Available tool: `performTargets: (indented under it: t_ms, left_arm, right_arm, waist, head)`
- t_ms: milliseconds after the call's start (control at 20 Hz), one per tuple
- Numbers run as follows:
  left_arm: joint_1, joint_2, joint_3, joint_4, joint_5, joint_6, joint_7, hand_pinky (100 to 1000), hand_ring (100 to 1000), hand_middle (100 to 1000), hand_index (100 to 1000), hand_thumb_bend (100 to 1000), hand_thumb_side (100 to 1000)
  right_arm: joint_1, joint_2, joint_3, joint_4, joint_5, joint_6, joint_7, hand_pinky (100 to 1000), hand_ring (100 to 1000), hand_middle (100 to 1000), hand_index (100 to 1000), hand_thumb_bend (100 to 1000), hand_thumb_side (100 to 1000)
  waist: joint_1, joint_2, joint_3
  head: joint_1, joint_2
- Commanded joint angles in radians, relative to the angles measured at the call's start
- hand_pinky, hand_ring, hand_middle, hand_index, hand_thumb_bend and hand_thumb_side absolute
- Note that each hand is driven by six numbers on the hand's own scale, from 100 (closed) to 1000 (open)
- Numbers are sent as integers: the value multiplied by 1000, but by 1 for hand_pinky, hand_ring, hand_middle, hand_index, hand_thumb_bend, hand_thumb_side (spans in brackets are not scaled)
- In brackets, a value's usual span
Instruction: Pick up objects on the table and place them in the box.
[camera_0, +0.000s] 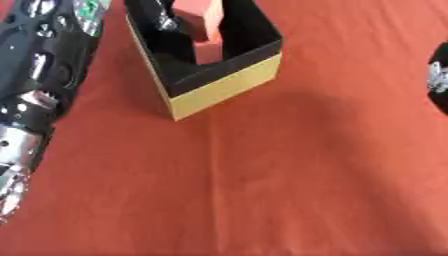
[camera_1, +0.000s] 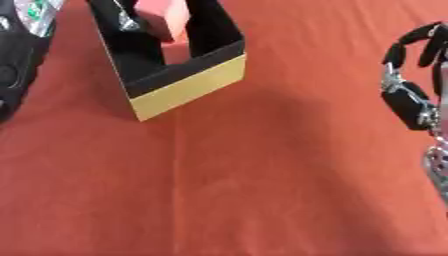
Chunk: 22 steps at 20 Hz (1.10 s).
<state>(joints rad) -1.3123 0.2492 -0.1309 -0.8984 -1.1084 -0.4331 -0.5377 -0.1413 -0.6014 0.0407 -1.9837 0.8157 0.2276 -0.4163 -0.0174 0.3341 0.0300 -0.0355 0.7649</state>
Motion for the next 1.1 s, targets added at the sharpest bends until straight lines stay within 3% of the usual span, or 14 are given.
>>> performTargets:
  t_ms: [50,250,300,350,400,450,600,700,800,950,1100]
  left_arm:
    - [-15,16,21,-49,22,2,27,630,828,889,957,227,121]
    - [-2,25,37,-96,104,24,5,665,858,919,982,136,140]
    - [0,29,39,-104,119,28,-6,673,865,927,989,131,193]
    - [1,32,39,-109,128,30,-16,703,889,950,1000,150,320]
    - [2,35,39,-111,131,31,-24,705,891,953,1000,155,328]
    - [4,35,38,-112,131,30,-32,722,904,973,1000,184,465]
    - [9,37,35,-111,116,20,-47,740,917,988,1000,248,513]
    - [9,36,34,-110,95,19,-47,749,922,994,1000,299,479]
    - [10,33,35,-109,82,21,-37,738,912,980,1000,272,419]
    - [9,33,42,-117,98,30,-18,720,898,965,1000,152,347]
    - [5,48,52,-131,135,48,-14,715,893,944,998,101,318]
  right_arm:
    - [-6,-13,-8,-16,-6,0,-3,100,155,284,513,100,100]
    - [-5,-13,-9,-16,-5,1,-1,100,155,284,513,100,100]
    - [-4,-13,-10,-16,-5,1,-1,100,155,284,513,100,100]
    - [-4,-13,-10,-16,-5,1,0,100,155,284,513,100,100]
    - [-4,-13,-10,-16,-5,1,0,100,155,284,513,100,100]
    - [-5,-12,-10,-16,-5,1,1,100,155,284,513,100,100]
    - [-5,-11,-12,-16,-6,1,2,100,155,284,512,100,100]
    - [-5,-11,-12,-16,-6,1,3,100,154,284,512,100,100]
    - [-5,-11,-13,-16,-7,1,3,100,154,284,512,100,100]
    - [-5,-10,-13,-16,-7,1,3,100,154,284,513,100,100]
    - [-1,-11,-14,-16,-7,3,1,100,154,284,512,100,100]
  waist:
    - [-3,-19,0]
    - [-5,-22,4]
    - [-6,-22,5]
    - [-7,-23,5]
    - [-7,-24,6]
    - [-8,-24,6]
    - [-11,-24,5]
    - [-12,-24,4]
    - [-13,-24,3]
    - [-13,-24,5]
    - [-12,-25,9]
  head:
    - [2,5]
    - [0,5]
    - [0,5]
    - [-1,5]
    - [-2,5]
    - [-2,5]
    - [-3,5]
    - [-3,5]
    - [-3,5]
    - [-5,5]
    - [-6,5]
